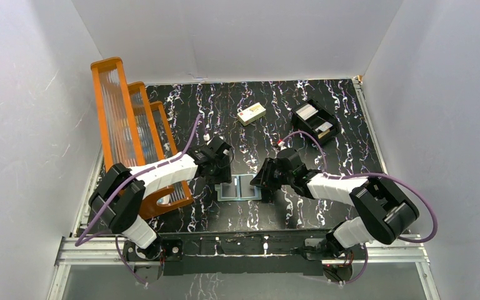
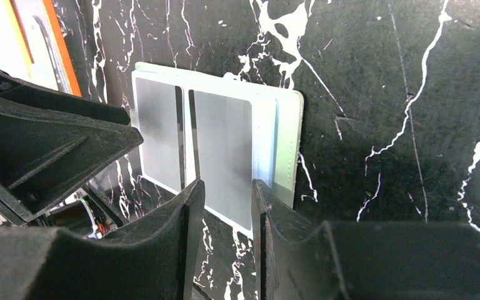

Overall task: Put the credit cards into the card holder
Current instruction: Turn over the card slot in the card holder.

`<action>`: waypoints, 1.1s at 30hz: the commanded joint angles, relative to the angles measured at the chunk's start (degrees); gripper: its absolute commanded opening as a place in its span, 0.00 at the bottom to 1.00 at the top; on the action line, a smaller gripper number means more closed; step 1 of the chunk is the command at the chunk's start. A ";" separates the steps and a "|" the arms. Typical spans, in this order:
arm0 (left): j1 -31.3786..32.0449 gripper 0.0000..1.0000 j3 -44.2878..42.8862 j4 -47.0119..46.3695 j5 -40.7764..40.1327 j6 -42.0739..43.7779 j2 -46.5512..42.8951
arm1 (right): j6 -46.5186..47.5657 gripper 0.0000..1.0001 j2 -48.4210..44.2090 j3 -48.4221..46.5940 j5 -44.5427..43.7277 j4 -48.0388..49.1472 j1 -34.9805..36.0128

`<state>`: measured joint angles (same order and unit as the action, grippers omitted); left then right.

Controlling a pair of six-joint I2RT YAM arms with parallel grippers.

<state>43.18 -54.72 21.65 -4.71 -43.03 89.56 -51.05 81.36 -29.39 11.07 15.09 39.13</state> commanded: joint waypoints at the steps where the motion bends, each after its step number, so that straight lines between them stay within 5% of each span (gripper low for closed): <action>1: -0.38 0.42 1.37 1.11 0.39 0.57 0.47 | 0.70 0.42 1.56 -2.26 -0.04 2.30 0.33; 13: -0.40 0.27 2.55 -2.35 4.66 0.35 2.68 | 1.00 0.42 2.60 -2.45 1.64 3.34 0.40; 33: -0.38 0.27 2.51 -5.29 8.04 -0.73 2.74 | -7.85 0.42 3.61 0.56 14.70 22.78 0.42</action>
<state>42.85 -52.90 16.64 1.74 -43.31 92.49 -55.66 84.07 -29.12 21.78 29.45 39.13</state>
